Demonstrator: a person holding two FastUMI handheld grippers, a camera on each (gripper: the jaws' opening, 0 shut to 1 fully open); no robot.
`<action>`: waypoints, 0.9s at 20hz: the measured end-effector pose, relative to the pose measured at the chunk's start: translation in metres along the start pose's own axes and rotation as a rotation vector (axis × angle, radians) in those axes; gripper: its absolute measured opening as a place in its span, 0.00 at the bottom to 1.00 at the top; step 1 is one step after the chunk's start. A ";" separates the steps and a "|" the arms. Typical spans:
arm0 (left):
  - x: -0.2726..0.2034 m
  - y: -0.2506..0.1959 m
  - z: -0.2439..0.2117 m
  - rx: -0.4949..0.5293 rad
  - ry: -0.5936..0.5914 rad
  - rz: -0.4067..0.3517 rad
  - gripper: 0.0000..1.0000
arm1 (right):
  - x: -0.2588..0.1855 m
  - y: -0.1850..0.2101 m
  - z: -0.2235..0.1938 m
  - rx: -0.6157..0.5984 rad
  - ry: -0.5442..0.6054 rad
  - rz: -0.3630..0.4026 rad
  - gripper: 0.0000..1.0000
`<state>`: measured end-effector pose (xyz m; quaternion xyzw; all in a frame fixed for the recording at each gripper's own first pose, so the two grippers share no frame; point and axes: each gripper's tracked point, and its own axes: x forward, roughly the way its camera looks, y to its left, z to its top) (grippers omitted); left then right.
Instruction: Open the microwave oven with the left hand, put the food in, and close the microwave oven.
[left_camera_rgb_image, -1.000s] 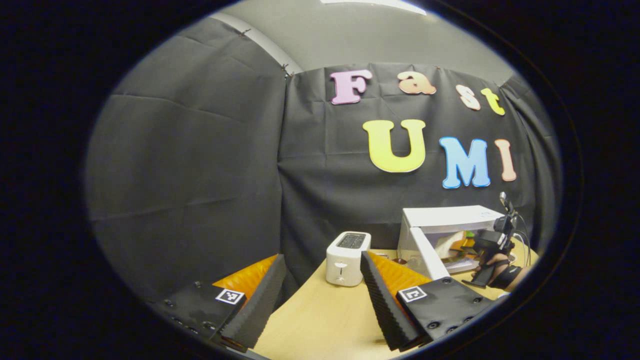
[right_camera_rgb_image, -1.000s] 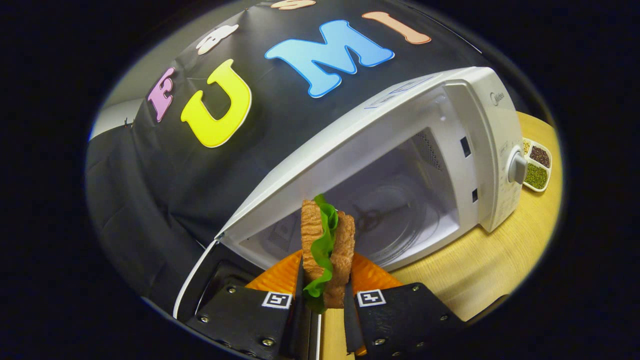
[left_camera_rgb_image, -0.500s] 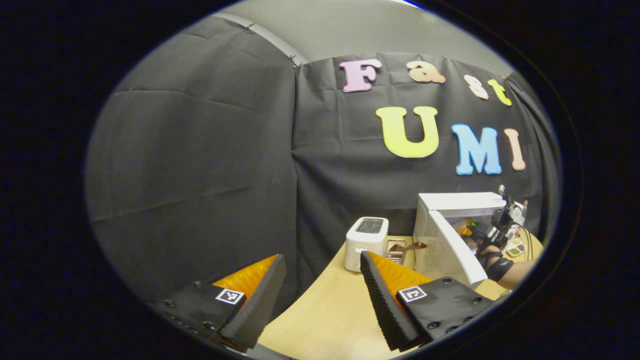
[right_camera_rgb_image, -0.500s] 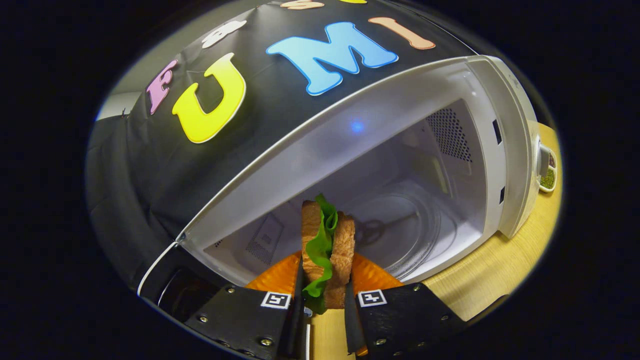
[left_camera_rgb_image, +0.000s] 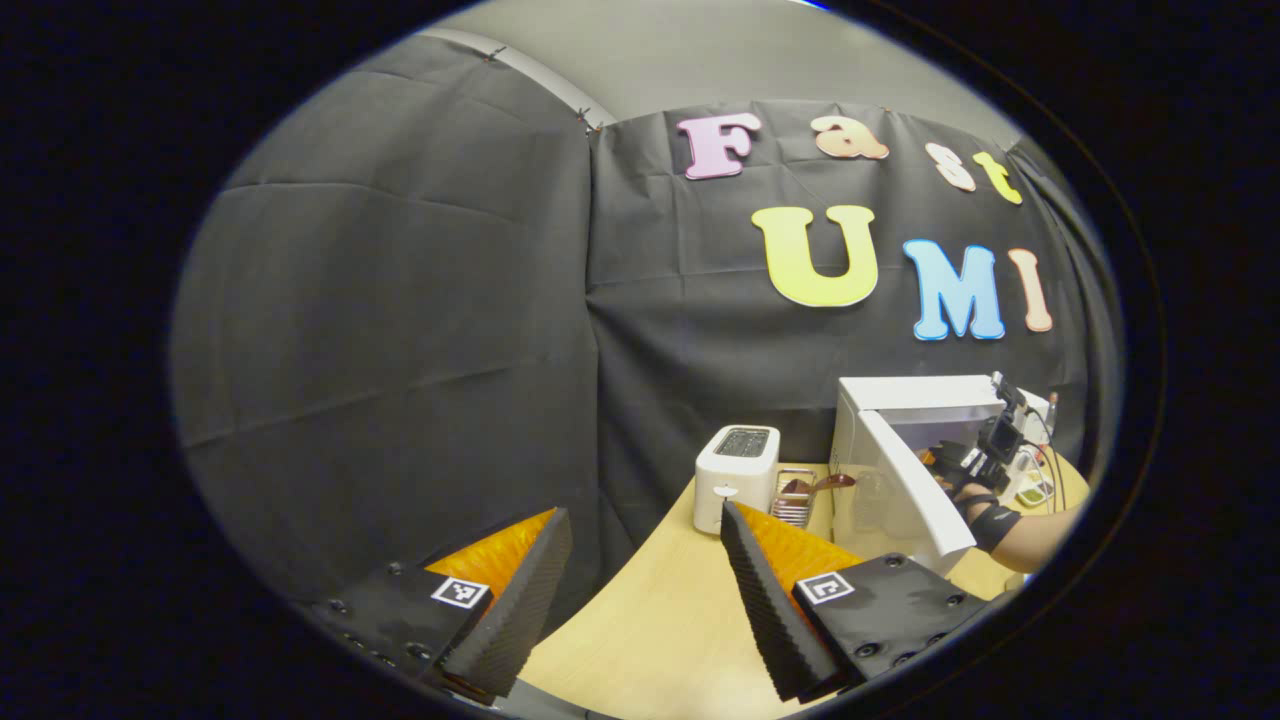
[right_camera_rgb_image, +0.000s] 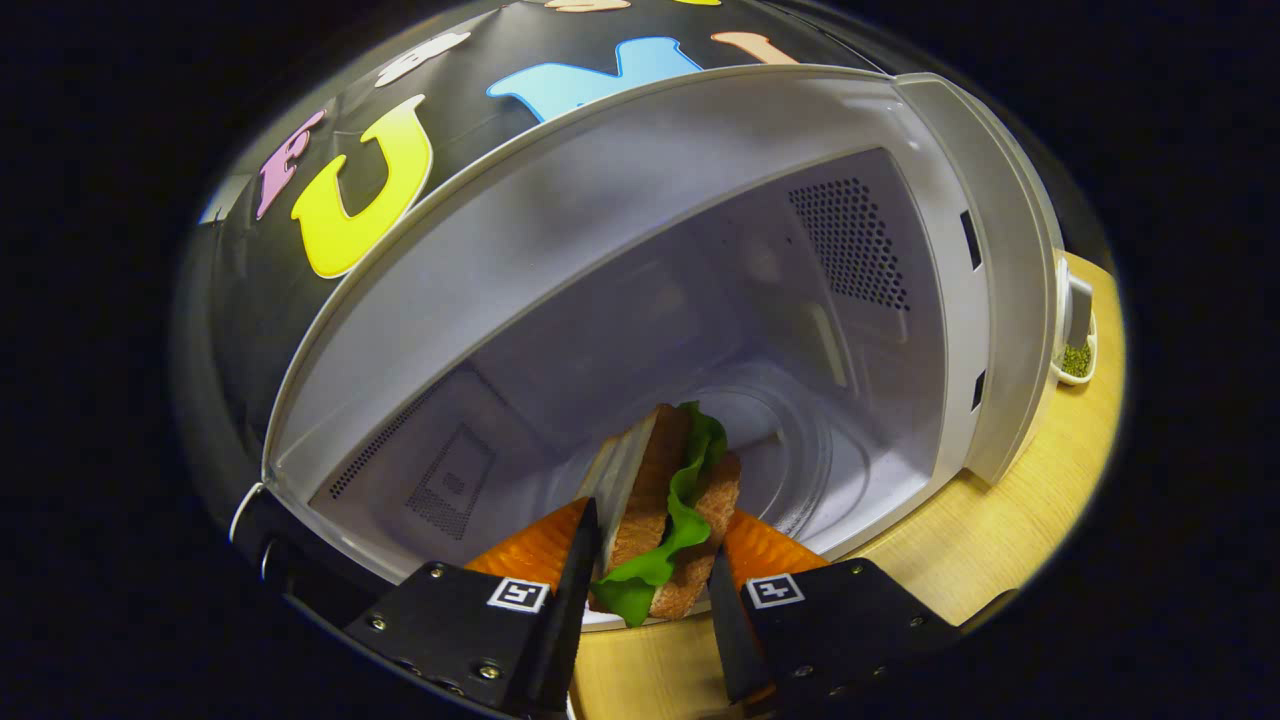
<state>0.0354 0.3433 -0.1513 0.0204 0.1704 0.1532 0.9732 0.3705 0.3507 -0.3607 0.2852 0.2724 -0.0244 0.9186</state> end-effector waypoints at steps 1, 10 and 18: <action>0.000 0.000 -0.002 0.003 0.002 0.000 0.98 | 0.000 -0.007 0.001 -0.036 0.006 -0.029 0.62; -0.001 -0.029 -0.008 -0.012 -0.003 -0.037 0.94 | -0.048 -0.011 0.041 -0.328 -0.120 -0.021 0.97; 0.030 -0.060 -0.018 -0.013 -0.019 -0.076 0.96 | -0.139 -0.007 0.097 -0.501 -0.271 0.080 0.97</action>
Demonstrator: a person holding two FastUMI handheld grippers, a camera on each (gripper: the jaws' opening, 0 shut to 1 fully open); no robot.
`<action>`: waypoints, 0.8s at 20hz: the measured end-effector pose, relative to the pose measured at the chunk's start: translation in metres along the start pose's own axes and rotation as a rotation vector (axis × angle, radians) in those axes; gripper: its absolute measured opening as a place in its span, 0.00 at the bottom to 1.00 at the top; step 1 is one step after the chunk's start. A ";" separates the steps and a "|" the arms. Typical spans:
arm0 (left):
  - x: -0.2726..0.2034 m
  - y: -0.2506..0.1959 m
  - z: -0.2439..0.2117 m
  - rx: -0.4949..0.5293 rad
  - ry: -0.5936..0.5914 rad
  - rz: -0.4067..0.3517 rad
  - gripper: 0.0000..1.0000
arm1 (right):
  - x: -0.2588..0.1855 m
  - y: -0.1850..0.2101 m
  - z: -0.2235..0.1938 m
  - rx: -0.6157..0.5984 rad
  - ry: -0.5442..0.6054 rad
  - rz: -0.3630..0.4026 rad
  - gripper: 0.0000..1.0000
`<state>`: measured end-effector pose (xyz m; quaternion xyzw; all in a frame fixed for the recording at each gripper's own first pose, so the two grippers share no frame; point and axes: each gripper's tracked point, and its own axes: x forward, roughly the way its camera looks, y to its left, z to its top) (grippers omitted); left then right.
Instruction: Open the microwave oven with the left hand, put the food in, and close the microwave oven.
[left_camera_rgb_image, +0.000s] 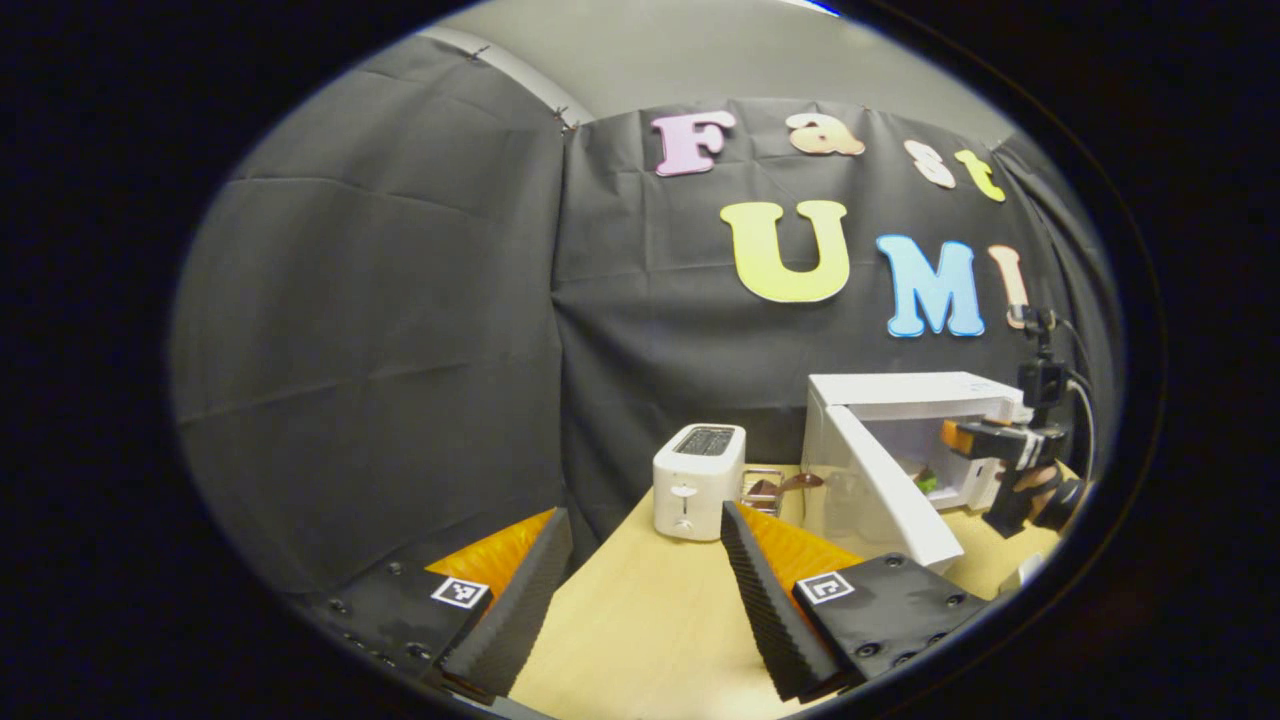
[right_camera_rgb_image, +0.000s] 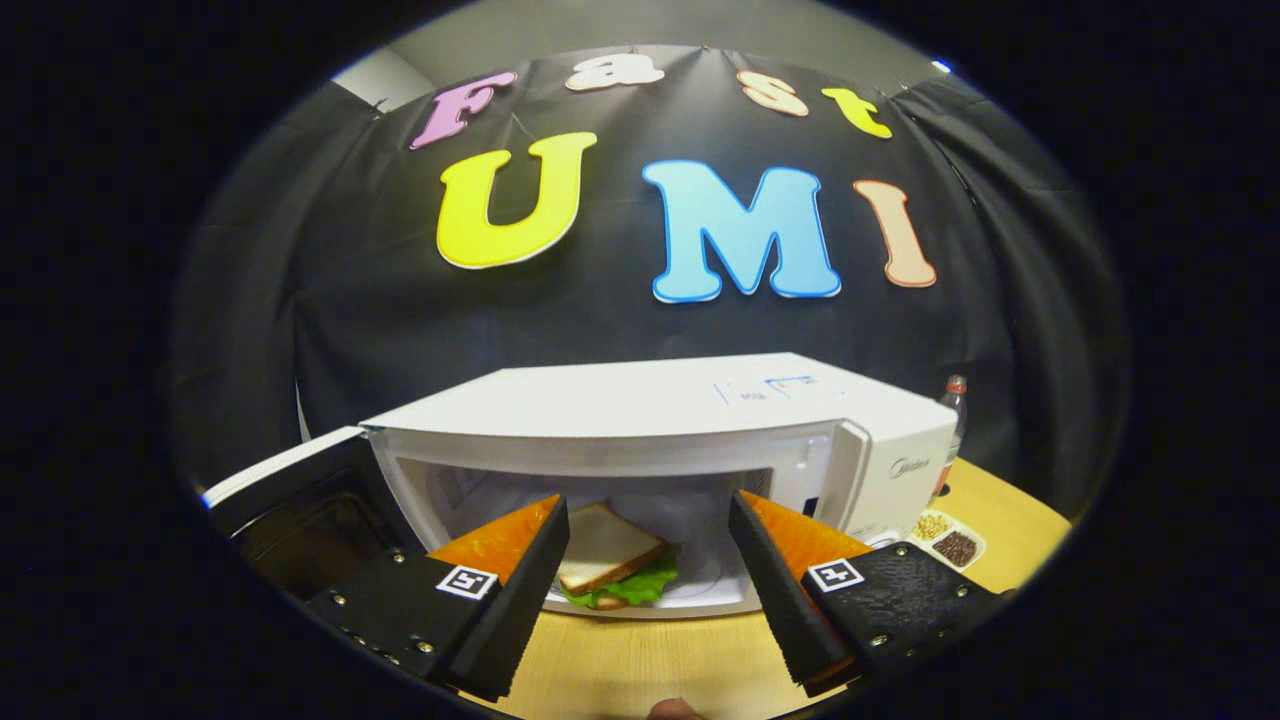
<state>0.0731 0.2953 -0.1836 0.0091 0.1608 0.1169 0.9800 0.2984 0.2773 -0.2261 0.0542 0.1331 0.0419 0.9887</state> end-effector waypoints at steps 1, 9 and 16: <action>0.002 -0.002 -0.005 -0.008 0.002 -0.005 0.96 | -0.011 -0.005 0.013 -0.011 -0.026 0.000 0.97; 0.015 -0.022 -0.039 -0.053 0.030 -0.025 0.95 | -0.100 -0.060 0.093 -0.029 -0.147 0.013 0.96; 0.011 -0.064 -0.065 -0.046 0.091 -0.063 0.40 | -0.158 -0.127 0.114 -0.034 -0.167 -0.002 0.97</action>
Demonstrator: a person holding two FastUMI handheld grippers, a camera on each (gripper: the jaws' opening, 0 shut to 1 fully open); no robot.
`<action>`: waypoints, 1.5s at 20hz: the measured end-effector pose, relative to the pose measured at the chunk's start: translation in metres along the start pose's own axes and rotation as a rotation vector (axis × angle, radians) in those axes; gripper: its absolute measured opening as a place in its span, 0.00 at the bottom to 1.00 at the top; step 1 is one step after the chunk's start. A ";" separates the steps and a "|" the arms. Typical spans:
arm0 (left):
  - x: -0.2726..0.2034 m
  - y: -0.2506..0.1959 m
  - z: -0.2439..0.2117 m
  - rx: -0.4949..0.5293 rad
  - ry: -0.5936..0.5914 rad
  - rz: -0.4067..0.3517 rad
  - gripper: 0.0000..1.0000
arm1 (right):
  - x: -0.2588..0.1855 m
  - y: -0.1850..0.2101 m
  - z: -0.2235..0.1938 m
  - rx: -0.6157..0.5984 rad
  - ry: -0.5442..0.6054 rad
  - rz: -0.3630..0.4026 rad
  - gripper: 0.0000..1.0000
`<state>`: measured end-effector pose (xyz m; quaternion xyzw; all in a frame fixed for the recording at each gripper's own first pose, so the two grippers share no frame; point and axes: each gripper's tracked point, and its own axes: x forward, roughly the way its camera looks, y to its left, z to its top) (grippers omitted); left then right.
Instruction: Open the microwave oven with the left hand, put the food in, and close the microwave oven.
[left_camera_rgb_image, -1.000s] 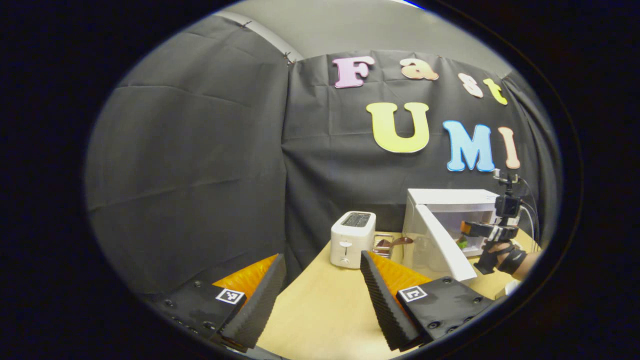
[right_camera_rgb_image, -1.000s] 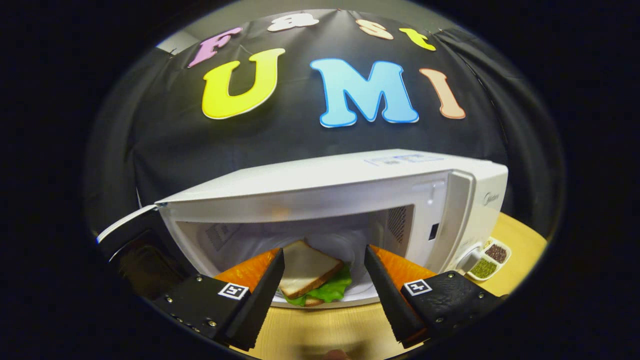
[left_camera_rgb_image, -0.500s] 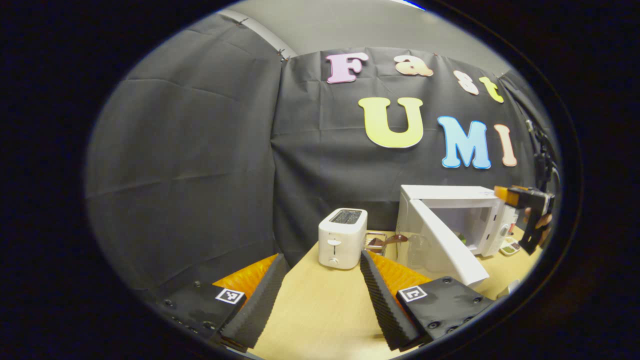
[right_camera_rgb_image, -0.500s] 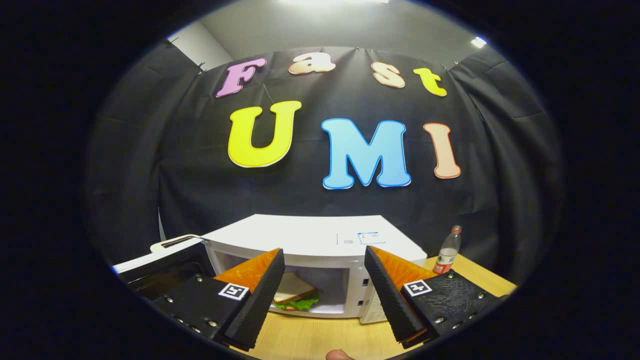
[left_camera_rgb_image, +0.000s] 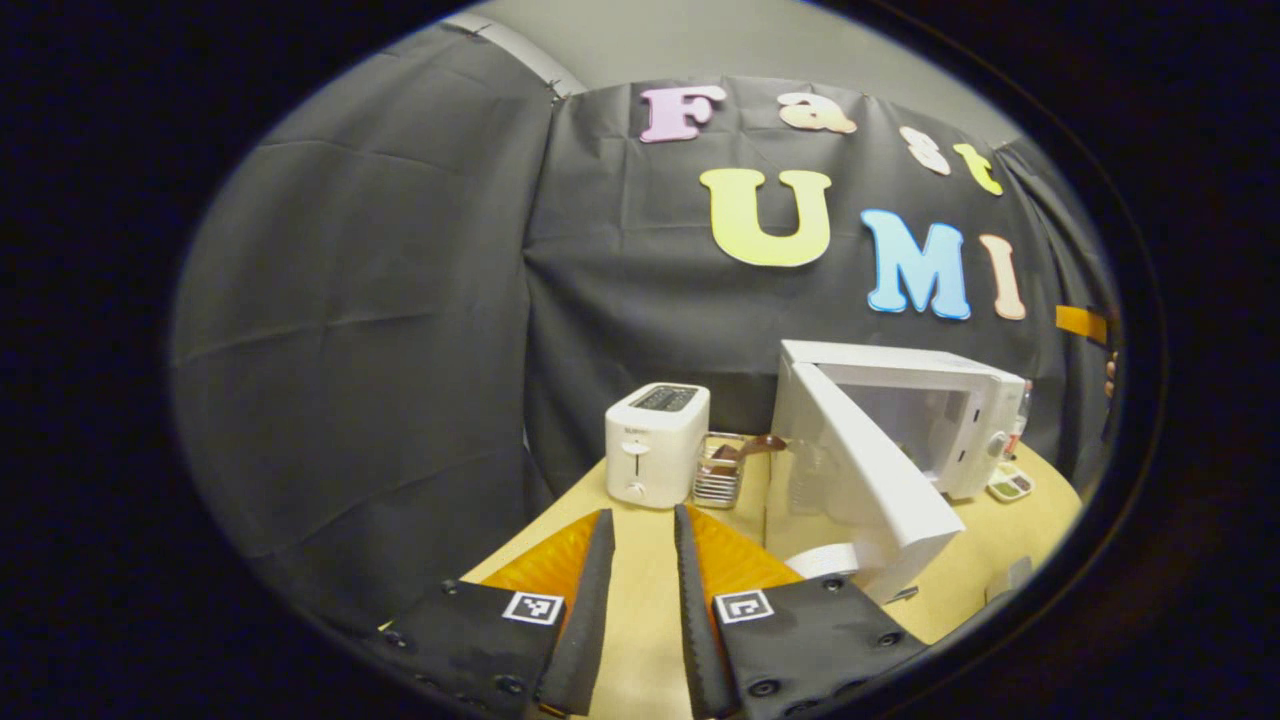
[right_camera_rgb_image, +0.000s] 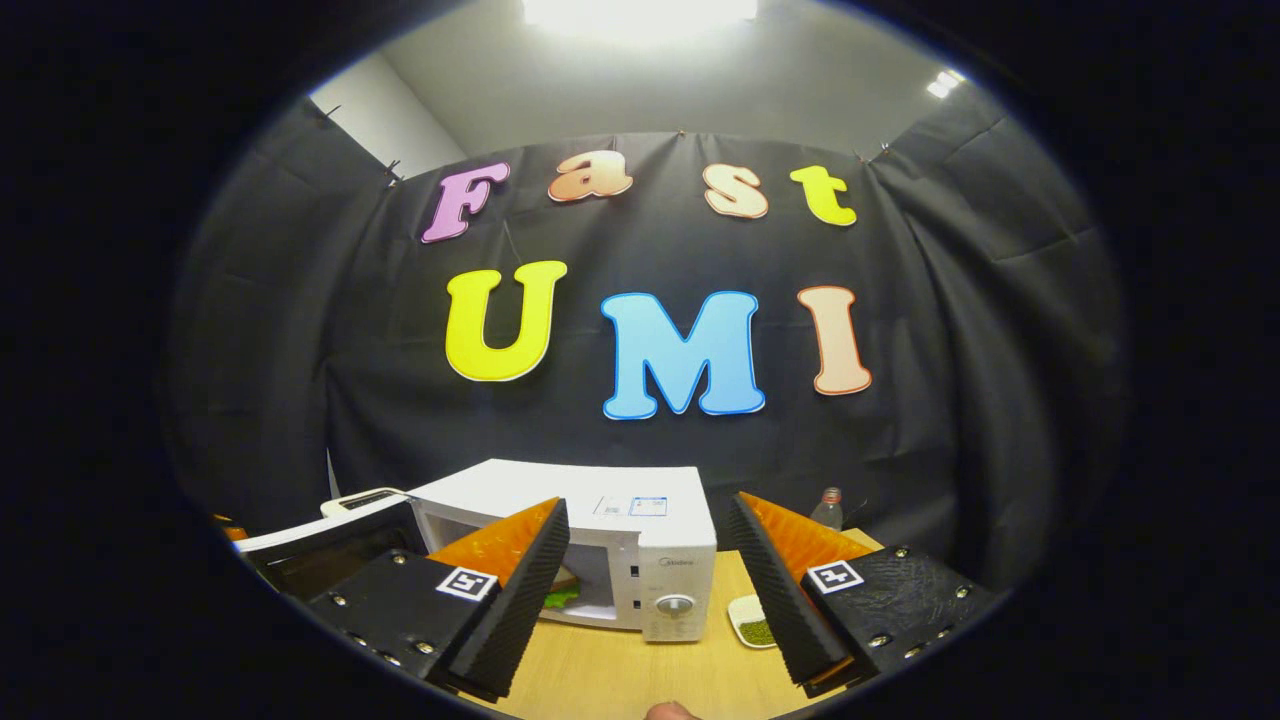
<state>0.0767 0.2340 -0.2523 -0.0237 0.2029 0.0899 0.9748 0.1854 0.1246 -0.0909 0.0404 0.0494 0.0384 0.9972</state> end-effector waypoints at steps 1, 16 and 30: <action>-0.003 -0.008 -0.006 -0.003 0.014 -0.017 0.31 | -0.005 -0.009 0.001 -0.007 0.002 -0.008 0.96; -0.005 -0.172 0.012 0.045 -0.003 -0.350 0.07 | -0.052 -0.066 0.003 -0.027 0.019 -0.078 0.97; 0.042 -0.309 0.028 0.063 0.005 -0.619 0.07 | -0.104 -0.107 0.014 -0.049 0.033 -0.219 0.97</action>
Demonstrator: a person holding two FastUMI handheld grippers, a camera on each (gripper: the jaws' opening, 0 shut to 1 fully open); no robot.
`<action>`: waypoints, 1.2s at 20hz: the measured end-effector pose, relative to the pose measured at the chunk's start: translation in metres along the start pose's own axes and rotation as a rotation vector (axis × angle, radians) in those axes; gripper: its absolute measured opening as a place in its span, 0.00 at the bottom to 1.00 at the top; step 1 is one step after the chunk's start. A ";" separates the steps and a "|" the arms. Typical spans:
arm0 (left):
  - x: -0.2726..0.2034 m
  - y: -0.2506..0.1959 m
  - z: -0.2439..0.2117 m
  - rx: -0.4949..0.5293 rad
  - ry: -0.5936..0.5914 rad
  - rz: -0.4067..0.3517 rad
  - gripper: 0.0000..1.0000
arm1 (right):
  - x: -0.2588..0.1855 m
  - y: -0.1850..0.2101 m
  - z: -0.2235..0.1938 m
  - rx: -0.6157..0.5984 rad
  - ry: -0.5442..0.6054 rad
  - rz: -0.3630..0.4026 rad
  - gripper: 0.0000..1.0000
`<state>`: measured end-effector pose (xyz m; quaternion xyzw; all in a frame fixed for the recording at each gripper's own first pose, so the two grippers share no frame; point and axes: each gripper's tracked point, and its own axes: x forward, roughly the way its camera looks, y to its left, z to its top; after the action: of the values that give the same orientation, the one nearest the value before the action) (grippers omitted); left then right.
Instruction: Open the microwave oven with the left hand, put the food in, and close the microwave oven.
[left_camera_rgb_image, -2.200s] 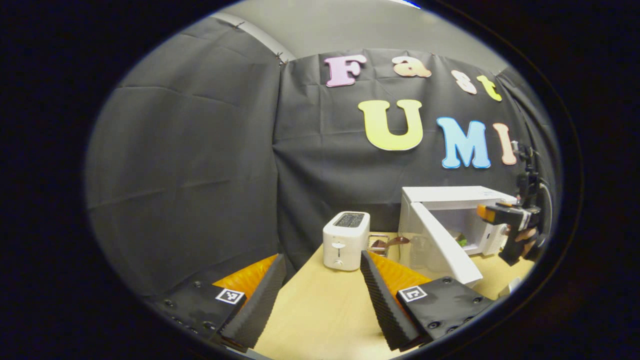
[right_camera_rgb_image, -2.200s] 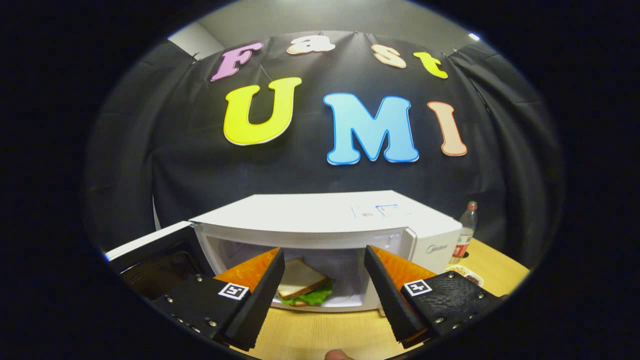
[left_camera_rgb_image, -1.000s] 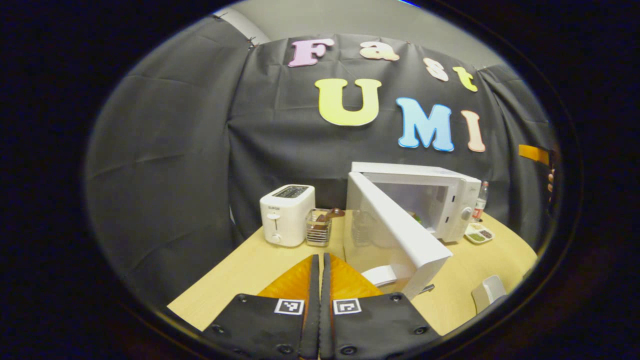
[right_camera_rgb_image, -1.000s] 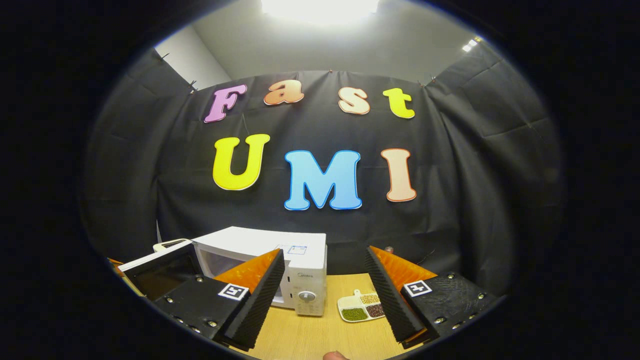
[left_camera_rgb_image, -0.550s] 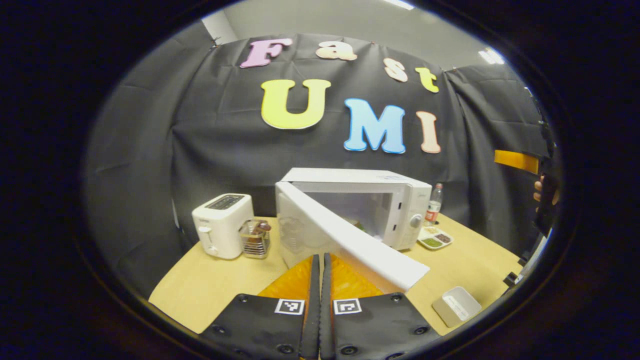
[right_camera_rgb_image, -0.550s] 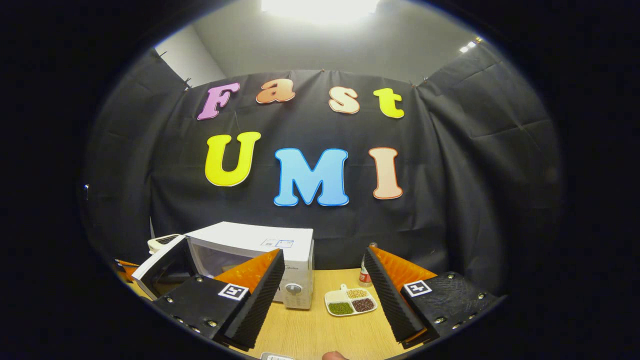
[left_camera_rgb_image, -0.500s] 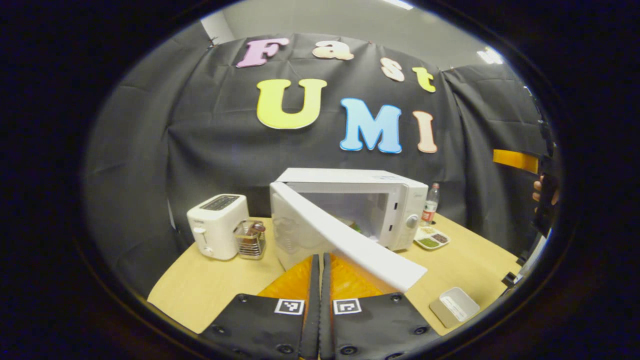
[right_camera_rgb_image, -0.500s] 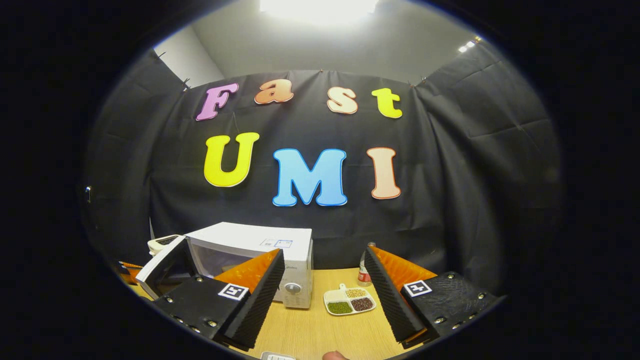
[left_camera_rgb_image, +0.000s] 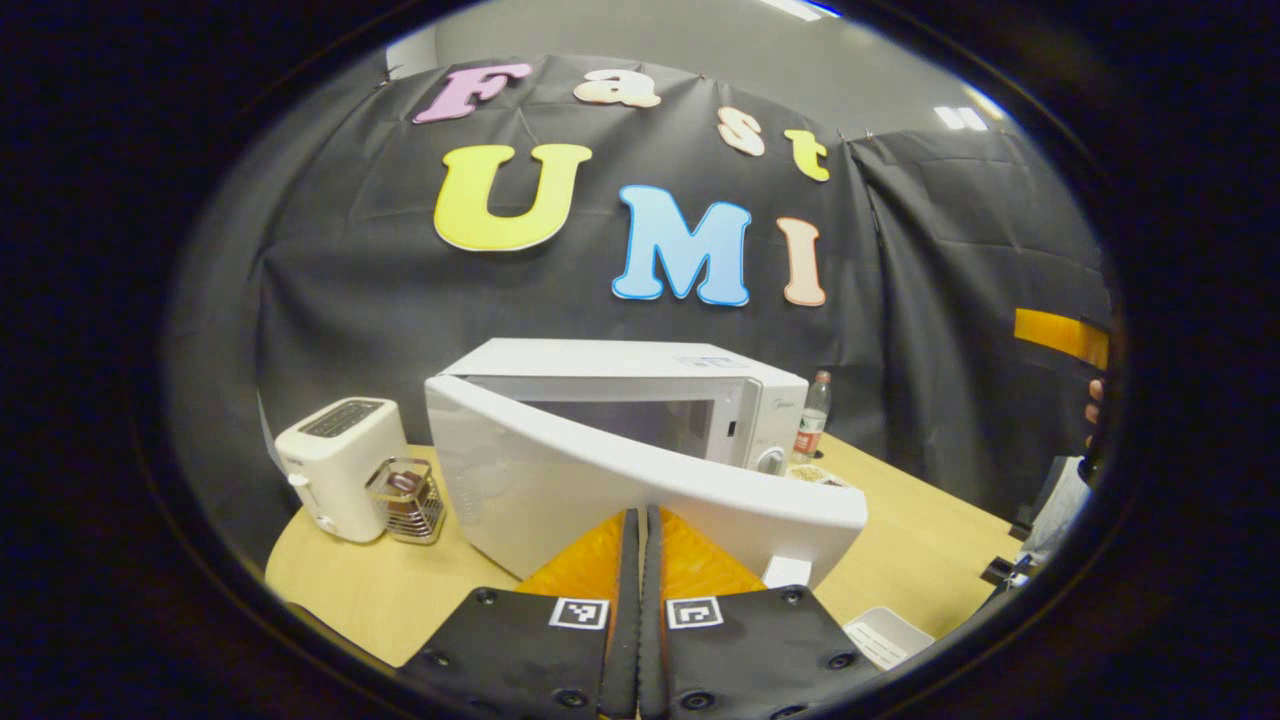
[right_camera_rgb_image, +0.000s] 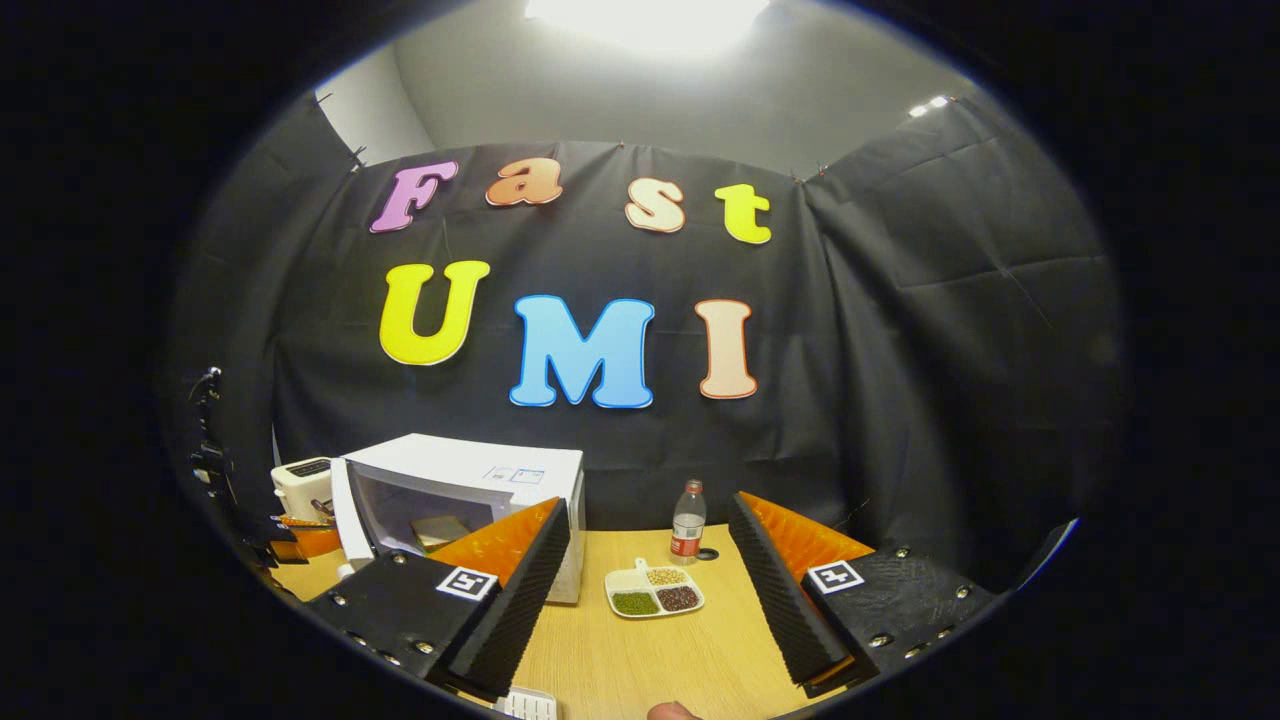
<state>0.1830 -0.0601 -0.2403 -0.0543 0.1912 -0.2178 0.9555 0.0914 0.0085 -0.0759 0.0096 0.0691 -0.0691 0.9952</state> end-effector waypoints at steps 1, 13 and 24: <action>0.009 -0.004 0.002 0.006 0.000 -0.009 0.07 | -0.001 -0.004 -0.002 0.004 0.003 -0.012 0.97; 0.121 -0.022 0.027 0.060 -0.003 -0.056 0.07 | -0.023 -0.042 -0.014 0.012 0.041 -0.144 0.97; 0.170 -0.005 0.026 0.026 0.003 -0.012 0.06 | -0.021 -0.028 -0.024 0.005 0.032 -0.152 0.97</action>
<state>0.3327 -0.1382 -0.2732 -0.0427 0.1897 -0.2262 0.9545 0.0637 -0.0156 -0.0967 0.0079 0.0853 -0.1445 0.9858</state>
